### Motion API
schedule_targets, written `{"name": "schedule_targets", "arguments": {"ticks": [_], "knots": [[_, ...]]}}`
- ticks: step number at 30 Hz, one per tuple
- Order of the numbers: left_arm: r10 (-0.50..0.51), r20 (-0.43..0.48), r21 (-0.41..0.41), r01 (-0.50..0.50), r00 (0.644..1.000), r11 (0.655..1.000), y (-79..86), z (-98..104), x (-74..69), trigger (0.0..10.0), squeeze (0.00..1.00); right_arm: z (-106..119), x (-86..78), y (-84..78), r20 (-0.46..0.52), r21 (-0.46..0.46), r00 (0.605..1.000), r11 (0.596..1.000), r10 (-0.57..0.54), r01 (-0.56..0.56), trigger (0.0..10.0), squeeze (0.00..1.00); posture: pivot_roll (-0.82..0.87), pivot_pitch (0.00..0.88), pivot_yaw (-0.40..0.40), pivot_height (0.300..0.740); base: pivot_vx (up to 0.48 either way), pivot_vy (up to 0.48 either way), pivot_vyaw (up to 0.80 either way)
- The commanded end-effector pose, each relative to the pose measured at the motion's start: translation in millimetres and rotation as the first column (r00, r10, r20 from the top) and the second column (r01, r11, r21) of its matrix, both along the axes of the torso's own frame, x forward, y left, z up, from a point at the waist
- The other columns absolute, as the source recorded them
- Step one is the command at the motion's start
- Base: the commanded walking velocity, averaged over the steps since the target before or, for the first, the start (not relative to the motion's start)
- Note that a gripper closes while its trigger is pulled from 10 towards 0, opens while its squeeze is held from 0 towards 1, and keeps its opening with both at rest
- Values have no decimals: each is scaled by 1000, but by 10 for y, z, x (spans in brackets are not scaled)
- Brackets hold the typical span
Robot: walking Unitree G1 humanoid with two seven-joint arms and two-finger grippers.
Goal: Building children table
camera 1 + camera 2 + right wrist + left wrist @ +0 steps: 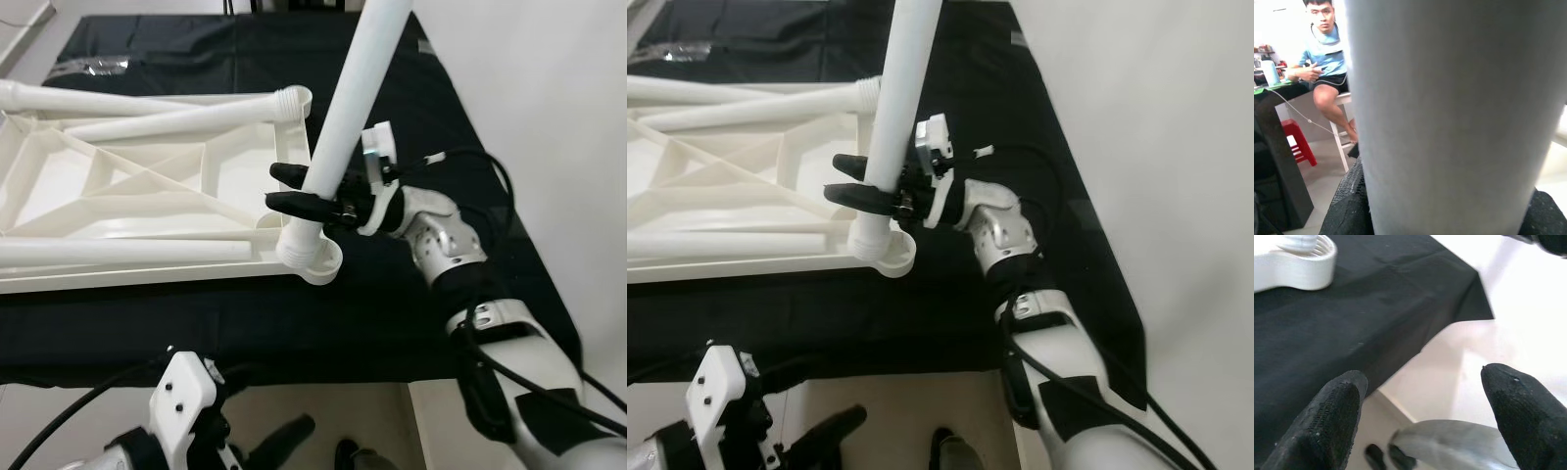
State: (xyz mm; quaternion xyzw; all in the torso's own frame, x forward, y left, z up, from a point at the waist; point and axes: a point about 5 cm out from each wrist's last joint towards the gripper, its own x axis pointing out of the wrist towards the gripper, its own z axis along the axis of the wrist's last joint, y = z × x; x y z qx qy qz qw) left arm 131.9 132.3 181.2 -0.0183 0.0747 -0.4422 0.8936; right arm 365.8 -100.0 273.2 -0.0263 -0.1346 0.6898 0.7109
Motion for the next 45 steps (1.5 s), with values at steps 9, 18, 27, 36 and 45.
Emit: {"name": "schedule_targets", "arguments": {"ticks": [9, 18, 27, 36, 45], "knots": [[-11, -31, 6, 11, 999, 1000, 30, 38, -94, 10000, 0, -242, -19, -27, -48, -105, 997, 993, 57, -62, 10000, 0, 127, 384, -52, 740, 0, 0, 0], [-11, -38, 9, 12, 999, 1000, 41, 53, -101, 10000, 0, -457, -129, 108, 55, -314, 984, 938, 172, -146, 10000, 0, 136, 385, -48, 740, 0, 0, 0], [-17, -44, 6, 17, 999, 1000, 35, 45, -80, 10000, 0, -522, -199, 193, 136, -512, 949, 840, 284, -179, 10000, 0, 122, 384, -53, 740, 0, 0, 0], [-14, -44, 3, 14, 999, 1000, 43, 40, -69, 10000, 0, -412, -159, 265, 23, -384, 968, 897, 248, -221, 10000, 0, 115, 385, -59, 740, 0, 0, 0], [-16, -45, -3, 16, 999, 1000, 38, 39, -63, 10000, 0, -486, -77, 294, -118, -211, 984, 965, 130, -153, 10000, 0, 109, 381, -65, 740, 0, 0, 0]]}}
